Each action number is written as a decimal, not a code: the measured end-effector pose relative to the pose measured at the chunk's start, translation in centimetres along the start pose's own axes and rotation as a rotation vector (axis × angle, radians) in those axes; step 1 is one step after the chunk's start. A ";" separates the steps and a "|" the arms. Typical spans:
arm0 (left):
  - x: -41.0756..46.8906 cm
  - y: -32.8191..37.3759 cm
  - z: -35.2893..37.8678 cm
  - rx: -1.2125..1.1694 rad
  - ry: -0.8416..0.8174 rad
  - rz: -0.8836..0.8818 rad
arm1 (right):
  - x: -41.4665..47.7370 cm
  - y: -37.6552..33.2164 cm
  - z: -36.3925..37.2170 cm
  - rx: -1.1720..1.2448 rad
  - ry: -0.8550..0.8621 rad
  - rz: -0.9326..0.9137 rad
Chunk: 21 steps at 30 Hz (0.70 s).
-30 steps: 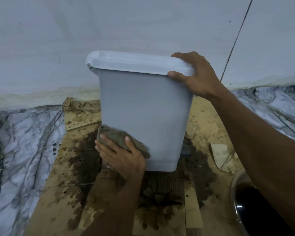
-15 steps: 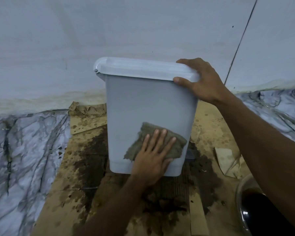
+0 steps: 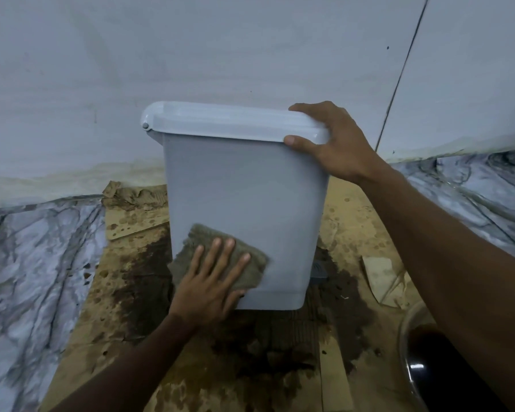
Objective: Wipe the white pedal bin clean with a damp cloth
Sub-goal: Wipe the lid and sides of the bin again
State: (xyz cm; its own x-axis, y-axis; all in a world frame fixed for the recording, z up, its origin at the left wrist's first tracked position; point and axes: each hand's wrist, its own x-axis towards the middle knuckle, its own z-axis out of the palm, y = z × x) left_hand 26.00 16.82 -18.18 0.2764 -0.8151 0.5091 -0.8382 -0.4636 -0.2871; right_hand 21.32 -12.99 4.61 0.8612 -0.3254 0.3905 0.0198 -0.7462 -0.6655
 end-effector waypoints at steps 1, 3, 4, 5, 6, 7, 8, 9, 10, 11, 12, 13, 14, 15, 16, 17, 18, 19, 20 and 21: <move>0.2 1.0 0.2 -0.011 -0.003 0.031 | 0.0 0.0 0.1 -0.002 0.003 0.002; 1.5 3.3 0.5 -0.030 -0.030 0.147 | 0.1 0.0 0.2 0.001 0.009 0.009; 2.4 4.3 0.5 -0.030 -0.063 0.222 | 0.1 -0.1 0.1 0.000 0.012 0.007; 3.6 5.2 0.3 -0.028 -0.096 0.291 | 0.1 0.0 0.1 -0.004 0.015 0.003; 4.8 5.9 0.1 -0.033 -0.116 0.346 | 0.1 0.0 0.1 -0.009 0.014 -0.001; 6.2 6.5 -0.1 -0.040 -0.125 0.383 | 0.0 0.0 0.0 -0.010 0.010 -0.002; 7.6 6.8 -0.4 -0.047 -0.126 0.407 | 0.0 0.1 0.0 -0.009 0.004 -0.001; 9.1 6.8 -0.8 -0.050 -0.118 0.417 | -0.1 0.2 0.0 -0.005 -0.001 0.001; 10.6 6.6 -1.3 -0.051 -0.101 0.411 | -0.1 0.2 -0.1 -0.001 -0.005 0.003; 12.2 6.2 -1.9 -0.055 -0.080 0.388 | -0.1 0.2 -0.1 0.006 -0.004 0.004; 13.6 5.6 -2.6 -0.063 -0.058 0.348 | -0.2 0.2 -0.2 0.012 -0.002 0.004; 15.0 4.9 -3.4 -0.069 -0.036 0.294 | -0.2 0.2 -0.2 0.016 0.001 0.003; 16.2 4.2 -4.1 -0.070 -0.014 0.233 | -0.2 0.1 -0.2 0.014 0.004 -0.002; 17.1 3.6 -4.7 -0.064 0.008 0.170 | -0.2 0.1 -0.1 0.010 0.006 -0.009; 17.8 3.2 -5.2 -0.057 0.030 0.112 | -0.1 0.1 -0.1 0.006 0.005 -0.015; 18.0 3.0 -5.5 -0.053 0.049 0.066 | -0.1 0.1 0.0 0.006 0.001 -0.018; 18.0 2.9 -5.5 -0.056 0.062 0.036 | -0.1 0.0 0.0 0.009 -0.002 -0.020; 17.6 3.1 -5.4 -0.064 0.070 0.024 | -0.1 0.1 0.1 0.011 -0.001 -0.017; 16.8 3.5 -4.9 -0.074 0.069 0.031 | -0.1 0.2 0.0 0.014 0.004 -0.012; 15.7 3.9 -4.3 -0.080 0.054 0.062 | -0.1 0.2 0.0 0.022 0.008 -0.005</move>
State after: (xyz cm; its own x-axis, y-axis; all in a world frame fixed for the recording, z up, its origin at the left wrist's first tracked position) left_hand 25.03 3.73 -7.79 0.1991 -0.8203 0.5362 -0.8883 -0.3821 -0.2547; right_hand 21.22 -13.09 4.43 0.8570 -0.3263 0.3988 0.0354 -0.7348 -0.6773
